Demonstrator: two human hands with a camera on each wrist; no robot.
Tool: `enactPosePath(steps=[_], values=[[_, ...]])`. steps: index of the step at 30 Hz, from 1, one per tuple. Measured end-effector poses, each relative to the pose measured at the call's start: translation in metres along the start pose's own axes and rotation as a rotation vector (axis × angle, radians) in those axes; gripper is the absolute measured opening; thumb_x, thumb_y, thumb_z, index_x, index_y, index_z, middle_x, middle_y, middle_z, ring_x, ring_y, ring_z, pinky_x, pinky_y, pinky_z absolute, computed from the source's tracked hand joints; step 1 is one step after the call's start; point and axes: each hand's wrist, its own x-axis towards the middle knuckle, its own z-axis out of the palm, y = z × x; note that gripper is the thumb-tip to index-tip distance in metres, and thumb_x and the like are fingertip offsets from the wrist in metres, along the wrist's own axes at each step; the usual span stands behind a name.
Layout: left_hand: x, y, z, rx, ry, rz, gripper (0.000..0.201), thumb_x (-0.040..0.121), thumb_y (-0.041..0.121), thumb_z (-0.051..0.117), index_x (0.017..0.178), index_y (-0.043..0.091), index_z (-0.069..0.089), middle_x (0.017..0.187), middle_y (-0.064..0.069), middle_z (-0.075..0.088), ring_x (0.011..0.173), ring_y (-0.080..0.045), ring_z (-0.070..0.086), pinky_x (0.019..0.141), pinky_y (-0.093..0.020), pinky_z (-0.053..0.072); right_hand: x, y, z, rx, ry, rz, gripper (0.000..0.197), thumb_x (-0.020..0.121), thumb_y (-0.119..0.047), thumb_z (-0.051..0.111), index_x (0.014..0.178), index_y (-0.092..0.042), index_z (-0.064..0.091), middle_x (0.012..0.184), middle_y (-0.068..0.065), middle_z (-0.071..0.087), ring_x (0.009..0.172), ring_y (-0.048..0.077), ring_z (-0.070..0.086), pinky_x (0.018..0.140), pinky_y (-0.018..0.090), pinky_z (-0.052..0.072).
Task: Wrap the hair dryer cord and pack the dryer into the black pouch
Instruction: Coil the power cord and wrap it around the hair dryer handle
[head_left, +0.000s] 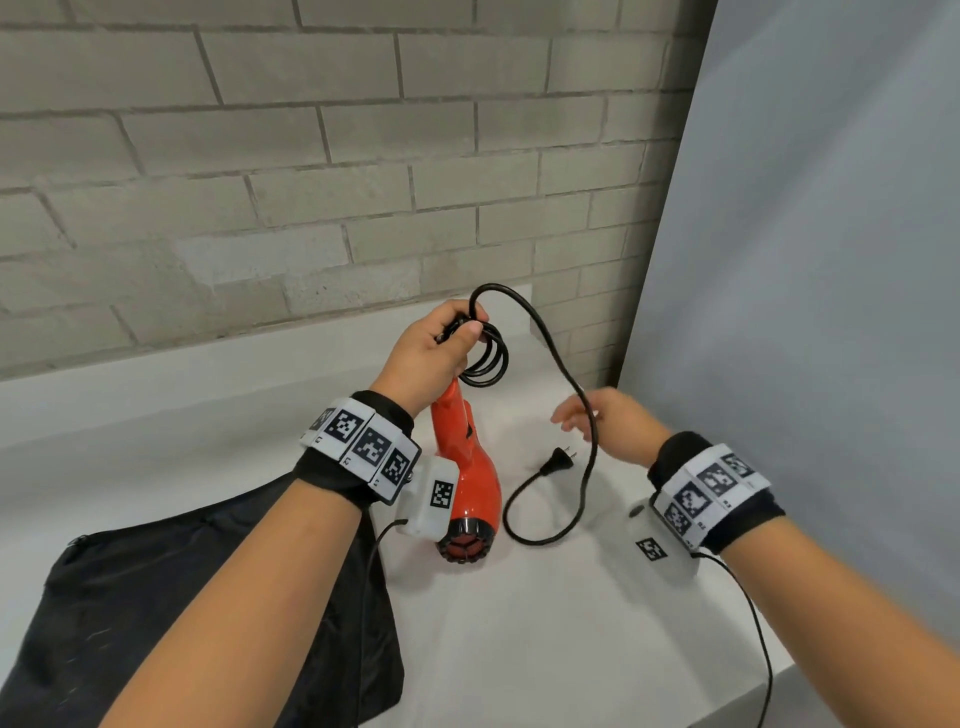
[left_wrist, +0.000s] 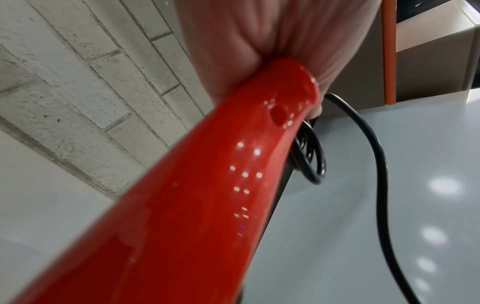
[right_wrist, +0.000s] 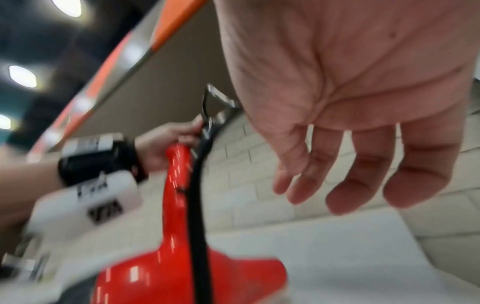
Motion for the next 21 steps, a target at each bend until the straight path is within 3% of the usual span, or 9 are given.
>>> enactPosePath(steps=[3,5,9,13,17,19,21], values=[[-0.001,0.001,0.003,0.006,-0.018,0.009,0.019,0.094,0.009,0.041,0.090,0.023,0.053,0.047,0.021,0.053,0.039,-0.001,0.031,0.041,-0.011,0.028,0.005,0.023,0.020,-0.287,-0.192,0.050,0.026,0.089,-0.004,0.050,0.106,-0.015,0.065,0.117,0.006,0.062,0.108,0.023,0.057,0.099,0.030,0.043],[-0.001,0.000,0.005,0.009,-0.013,0.015,0.023,0.094,0.009,0.042,0.089,0.027,0.054,0.048,0.020,0.051,0.040,-0.001,0.031,0.042,-0.011,0.029,0.009,0.028,0.032,-0.371,-0.235,0.055,0.032,0.087,-0.007,0.052,0.114,-0.021,0.061,0.120,0.005,0.061,0.109,0.025,0.057,0.104,0.036,0.041],[-0.001,0.001,0.008,0.004,0.013,0.016,0.021,0.094,0.008,0.042,0.096,0.025,0.056,0.064,0.009,0.046,0.041,-0.001,0.032,0.043,-0.011,0.030,0.016,0.029,0.043,-0.518,-0.300,0.099,0.040,0.086,-0.012,0.049,0.122,-0.027,0.055,0.121,0.009,0.055,0.110,0.032,0.053,0.102,0.038,0.040],[0.000,0.003,0.008,-0.011,0.036,0.003,0.017,0.094,0.008,0.042,0.098,0.019,0.054,0.059,0.011,0.043,0.039,-0.001,0.031,0.041,-0.010,0.029,0.021,0.028,0.053,-0.582,-0.385,0.121,0.043,0.081,0.001,0.056,0.120,-0.017,0.056,0.119,0.010,0.058,0.109,0.030,0.056,0.095,0.034,0.045],[0.002,0.001,0.008,-0.012,0.046,-0.005,0.017,0.094,0.009,0.042,0.097,0.020,0.055,0.045,0.020,0.048,0.040,-0.002,0.031,0.040,-0.010,0.028,0.015,0.025,0.050,-0.553,-0.330,0.189,0.024,0.086,-0.009,0.047,0.107,-0.004,0.059,0.114,0.016,0.061,0.096,0.029,0.057,0.091,0.032,0.043],[0.002,0.000,0.009,-0.001,0.057,-0.007,0.016,0.094,0.010,0.042,0.099,0.019,0.055,0.044,0.022,0.051,0.042,-0.004,0.031,0.041,-0.011,0.029,0.013,0.026,0.043,-0.611,-0.275,0.125,0.023,0.086,-0.006,0.044,0.106,-0.004,0.056,0.111,0.017,0.058,0.098,0.031,0.057,0.089,0.034,0.043],[0.002,0.000,0.010,0.026,0.068,0.001,0.016,0.094,0.012,0.043,0.099,0.021,0.055,0.045,0.023,0.053,0.044,-0.005,0.034,0.044,-0.014,0.030,0.015,0.025,0.033,-0.545,-0.123,0.014,0.026,0.083,0.003,0.041,0.104,-0.005,0.054,0.101,0.013,0.054,0.093,0.028,0.055,0.082,0.032,0.042]])
